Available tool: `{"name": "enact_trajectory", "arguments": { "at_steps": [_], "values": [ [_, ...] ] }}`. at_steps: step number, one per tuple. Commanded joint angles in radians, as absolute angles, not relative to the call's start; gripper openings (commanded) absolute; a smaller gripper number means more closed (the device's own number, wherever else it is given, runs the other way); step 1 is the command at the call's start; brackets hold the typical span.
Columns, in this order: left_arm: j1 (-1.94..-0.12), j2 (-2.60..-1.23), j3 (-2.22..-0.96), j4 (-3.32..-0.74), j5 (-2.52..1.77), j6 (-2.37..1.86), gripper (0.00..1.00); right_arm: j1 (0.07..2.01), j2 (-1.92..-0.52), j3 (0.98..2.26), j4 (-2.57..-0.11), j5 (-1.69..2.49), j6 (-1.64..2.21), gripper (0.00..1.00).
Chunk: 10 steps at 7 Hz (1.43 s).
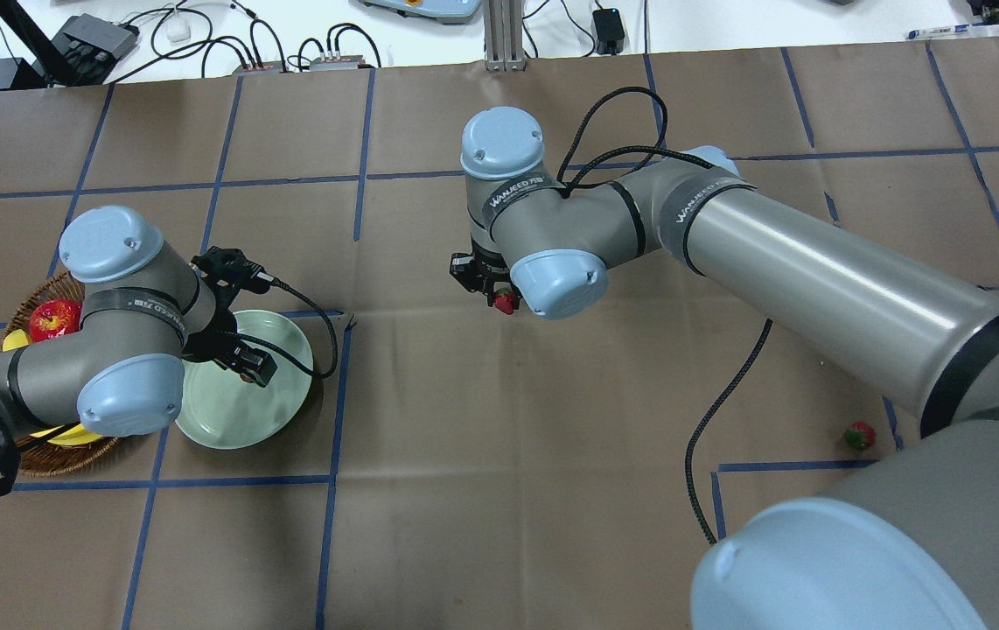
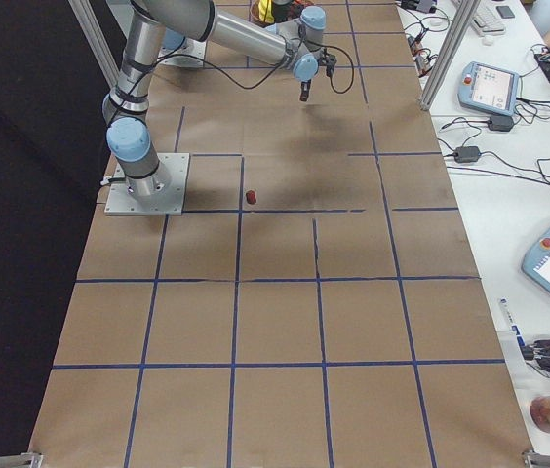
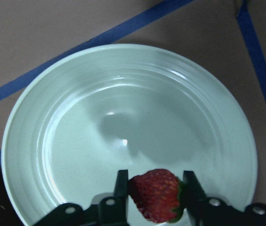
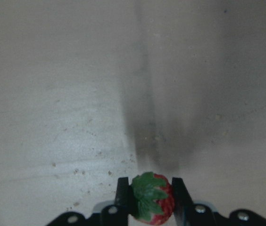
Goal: Collect all strawberries into plate
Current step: 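Place strawberry on plate with left gripper while right carries its strawberry center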
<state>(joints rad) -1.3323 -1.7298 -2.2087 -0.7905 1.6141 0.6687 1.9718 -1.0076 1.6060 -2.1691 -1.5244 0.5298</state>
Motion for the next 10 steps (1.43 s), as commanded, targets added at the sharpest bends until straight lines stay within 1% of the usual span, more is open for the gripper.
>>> {"name": "enact_trajectory", "arguments": {
  "at_steps": [1,2,3,5,6,8,10],
  "values": [
    [-1.331,-1.740,-2.207,-0.785,1.605,0.658,0.99,1.974,-0.970,1.598,-2.171,-1.522,0.534,0.28],
    [-1.336,-1.743,-2.204,-0.785,1.605,0.646,0.99,1.967,-0.980,1.589,-2.163,-1.528,0.534,0.93],
    [-1.345,-1.743,-2.201,-0.785,1.600,0.600,0.99,1.957,-0.997,1.583,-2.157,-1.522,0.532,1.00],
    [-1.362,-1.743,-2.201,-0.784,1.542,0.519,1.00,1.916,-1.081,1.580,-2.084,-1.520,0.509,1.00],
    [-1.429,-1.743,-2.186,-0.784,1.542,0.391,1.00,1.852,-1.157,1.589,-1.995,-1.528,0.420,1.00],
    [-1.594,-1.781,-2.097,-0.790,1.530,0.112,1.00,1.710,-1.318,1.621,-1.820,-1.545,0.212,1.00],
    [-1.750,-1.906,-1.954,-0.790,1.514,-0.109,1.00,1.521,-1.481,1.804,-1.827,-1.554,-0.040,1.00]
  ]
}}
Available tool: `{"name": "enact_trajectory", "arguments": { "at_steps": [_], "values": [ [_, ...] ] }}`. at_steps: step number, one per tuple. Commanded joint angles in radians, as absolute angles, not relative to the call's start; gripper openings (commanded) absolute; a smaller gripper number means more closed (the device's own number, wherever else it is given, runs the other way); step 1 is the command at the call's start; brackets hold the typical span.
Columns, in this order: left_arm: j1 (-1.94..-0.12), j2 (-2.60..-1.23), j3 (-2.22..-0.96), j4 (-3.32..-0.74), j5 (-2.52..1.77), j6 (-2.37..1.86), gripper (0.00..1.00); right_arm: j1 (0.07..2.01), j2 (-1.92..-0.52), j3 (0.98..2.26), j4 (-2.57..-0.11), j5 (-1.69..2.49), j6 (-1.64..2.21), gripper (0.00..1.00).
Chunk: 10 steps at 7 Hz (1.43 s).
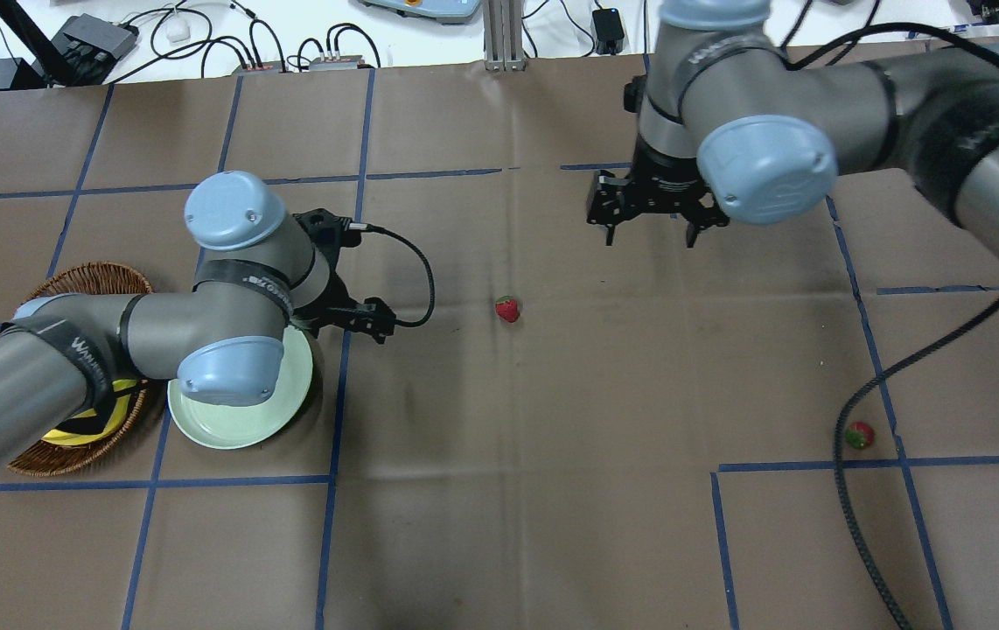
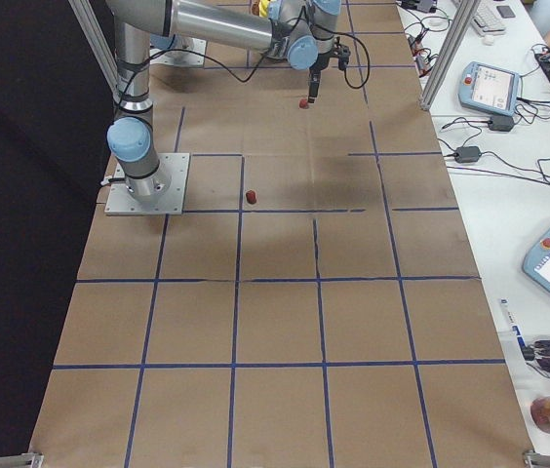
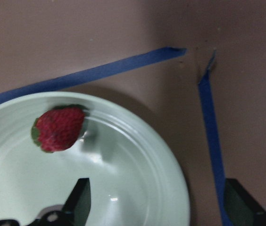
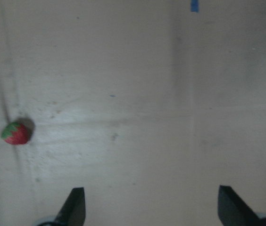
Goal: Collect all strawberries into plate
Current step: 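Grasp the last strawberry with the right gripper while the left grasps the center strawberry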
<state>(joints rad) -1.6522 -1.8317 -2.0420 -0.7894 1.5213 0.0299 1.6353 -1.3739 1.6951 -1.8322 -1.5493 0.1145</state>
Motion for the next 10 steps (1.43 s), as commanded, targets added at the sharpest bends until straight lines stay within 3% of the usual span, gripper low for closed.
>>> {"name": "enact_trajectory", "arguments": {
  "at_steps": [1,3,6,10],
  "values": [
    [-1.809,-1.980,-1.859,-0.795,1.497,-0.229,1.00,1.394,-1.559,1.897,-1.863,-1.569,-0.193,1.00],
    [-1.873,-2.080,-1.735,-0.796,1.441,-0.479,0.99,1.190,-1.670,2.058,-1.914,-1.566,-0.398,1.00],
    [-1.890,-2.102,-1.730,-0.790,1.408,-0.597,0.95,1.148,-1.691,2.313,-2.206,-1.571,-0.465,1.00],
    [-1.885,-2.128,-1.744,-0.793,1.408,-0.597,0.91,1.097,-1.550,2.387,-2.363,-1.592,-0.469,1.00]
  ]
}}
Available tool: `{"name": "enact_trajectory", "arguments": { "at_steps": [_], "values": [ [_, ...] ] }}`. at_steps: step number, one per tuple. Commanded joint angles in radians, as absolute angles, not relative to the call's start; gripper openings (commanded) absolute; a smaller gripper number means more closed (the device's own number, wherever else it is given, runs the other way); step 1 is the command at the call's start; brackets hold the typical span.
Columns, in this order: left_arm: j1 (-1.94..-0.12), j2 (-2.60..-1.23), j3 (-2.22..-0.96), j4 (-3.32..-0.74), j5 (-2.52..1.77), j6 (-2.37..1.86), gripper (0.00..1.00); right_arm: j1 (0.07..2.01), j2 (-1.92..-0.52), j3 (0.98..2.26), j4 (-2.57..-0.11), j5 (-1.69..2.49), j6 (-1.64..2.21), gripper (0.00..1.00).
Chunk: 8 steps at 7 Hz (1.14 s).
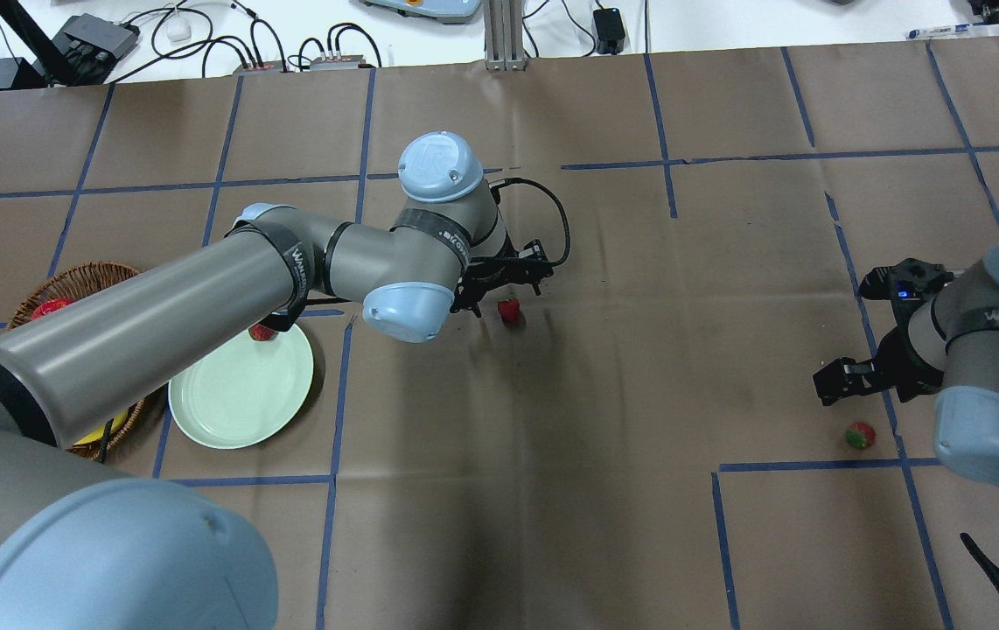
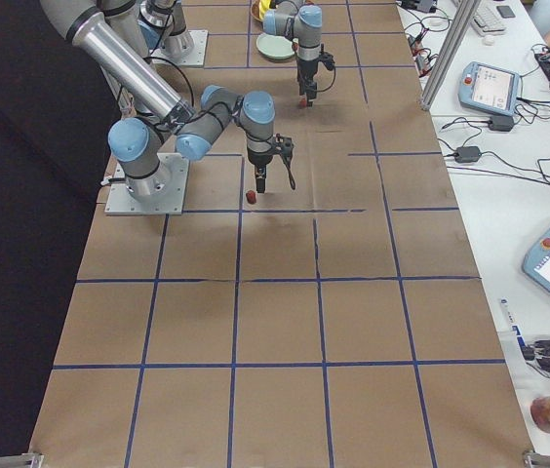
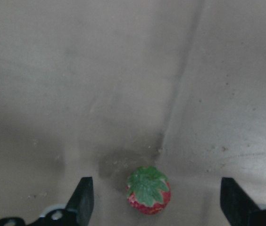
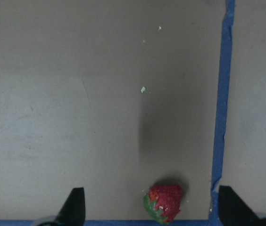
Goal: Collect all strawberries into plate
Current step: 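Grasp the last strawberry with the right gripper while the left grasps the center strawberry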
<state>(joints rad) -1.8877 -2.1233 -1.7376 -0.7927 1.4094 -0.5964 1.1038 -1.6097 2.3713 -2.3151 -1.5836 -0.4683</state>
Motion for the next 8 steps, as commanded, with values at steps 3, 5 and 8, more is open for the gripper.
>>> {"name": "enact_trajectory", "arguments": {
  "at_steps": [3,5,8],
  "values": [
    [-1.885,-2.131,-1.733,-0.802,1.407,-0.597,0.05,1.097,-1.525,2.390,-2.358,-1.598,-0.465,0.81],
    [-1.876,-2.103,-1.730,-0.807,1.410,-0.575,0.00,1.097,-1.523,2.390,-2.353,-1.632,-0.466,0.71],
    [-1.722,-1.923,-1.791,-1.013,1.546,-0.082,0.00,1.097,-1.523,2.388,-2.321,-1.641,-0.465,0.30]
  ]
}}
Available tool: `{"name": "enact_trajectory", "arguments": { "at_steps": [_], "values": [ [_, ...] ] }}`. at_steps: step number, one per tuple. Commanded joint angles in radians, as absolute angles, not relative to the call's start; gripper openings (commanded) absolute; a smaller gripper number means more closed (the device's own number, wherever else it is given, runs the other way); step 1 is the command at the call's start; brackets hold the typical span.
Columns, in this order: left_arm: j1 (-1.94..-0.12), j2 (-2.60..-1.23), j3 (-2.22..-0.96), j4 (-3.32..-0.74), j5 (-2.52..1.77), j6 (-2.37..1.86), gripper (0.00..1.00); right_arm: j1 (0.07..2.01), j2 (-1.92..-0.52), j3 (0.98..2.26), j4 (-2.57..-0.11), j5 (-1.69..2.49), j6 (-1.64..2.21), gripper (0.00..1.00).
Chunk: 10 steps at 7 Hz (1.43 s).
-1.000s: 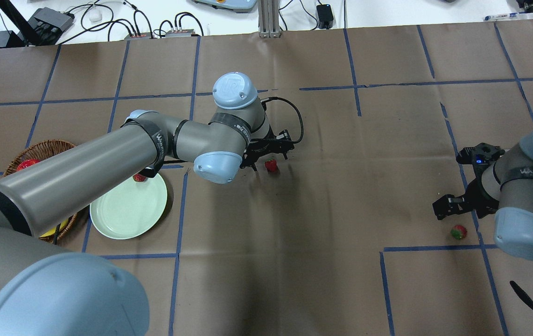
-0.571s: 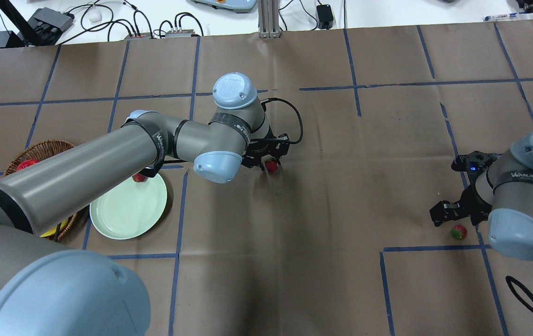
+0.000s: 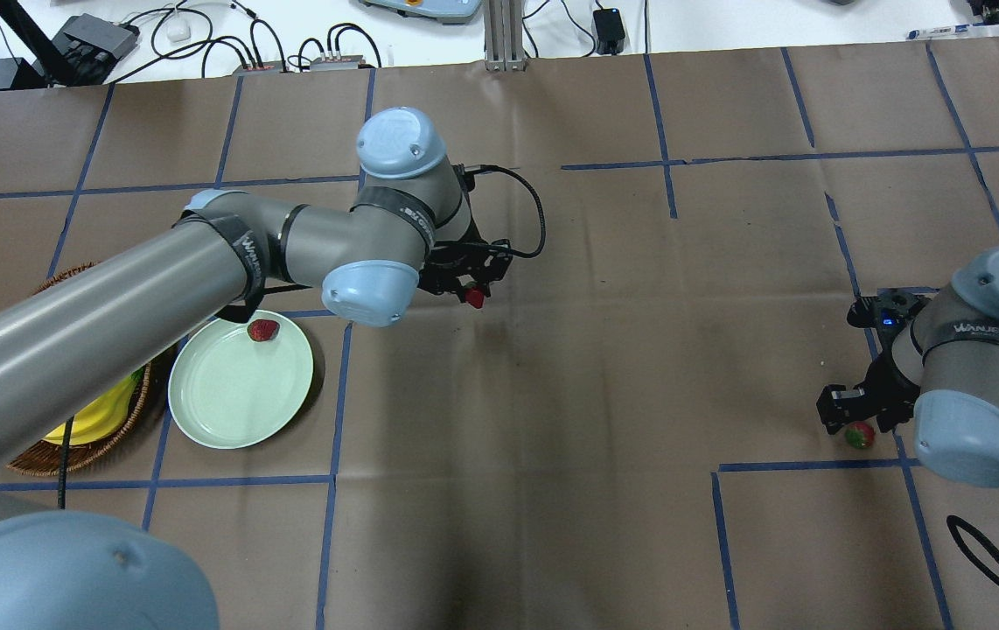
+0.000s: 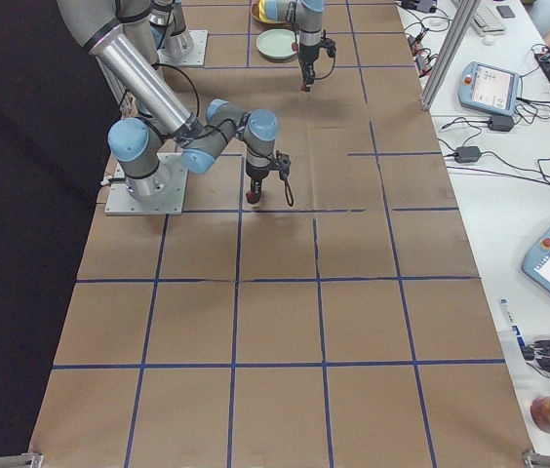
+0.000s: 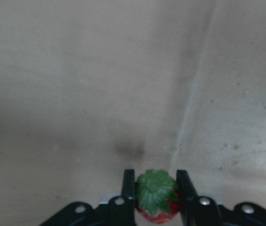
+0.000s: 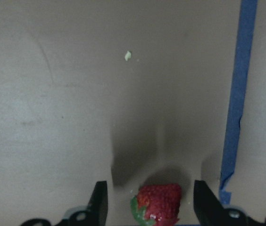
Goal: Collect all strawberries into plate
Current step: 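Place strawberry on plate with left gripper while right carries its strawberry center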
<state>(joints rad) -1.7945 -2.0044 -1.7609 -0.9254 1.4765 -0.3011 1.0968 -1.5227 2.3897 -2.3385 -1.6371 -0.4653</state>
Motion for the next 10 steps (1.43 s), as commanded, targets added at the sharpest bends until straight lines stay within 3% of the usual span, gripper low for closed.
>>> {"name": "enact_trajectory", "arguments": {
  "at_steps": [1,3,5,6,7,8,10],
  "values": [
    [-1.686,-1.861,-1.868,-1.019,1.650,0.068,0.00,1.097,-1.523,2.390,-2.318,-1.650,-0.462,0.09],
    [-1.543,-1.707,-2.071,-0.987,1.724,0.345,0.00,1.097,-1.531,2.382,-2.315,-1.652,-0.462,0.02],
    [-1.372,-1.703,-2.214,-0.796,1.724,0.602,0.01,1.107,-1.543,2.332,-2.312,-1.646,-0.448,0.02],
    [-1.335,-1.709,-2.276,-0.740,1.723,0.639,0.13,1.132,-1.533,2.269,-2.268,-1.631,-0.386,0.02],
    [-1.328,-1.709,-2.292,-0.729,1.721,0.641,0.58,1.196,-1.531,2.202,-2.210,-1.631,-0.352,0.02],
    [-1.328,-1.709,-2.290,-0.730,1.718,0.638,0.93,1.275,-1.519,2.118,-2.127,-1.629,-0.269,0.02],
    [-1.328,-1.710,-2.283,-0.732,1.713,0.637,0.98,1.464,-1.421,1.966,-2.063,-1.565,-0.092,0.02]
  ]
}}
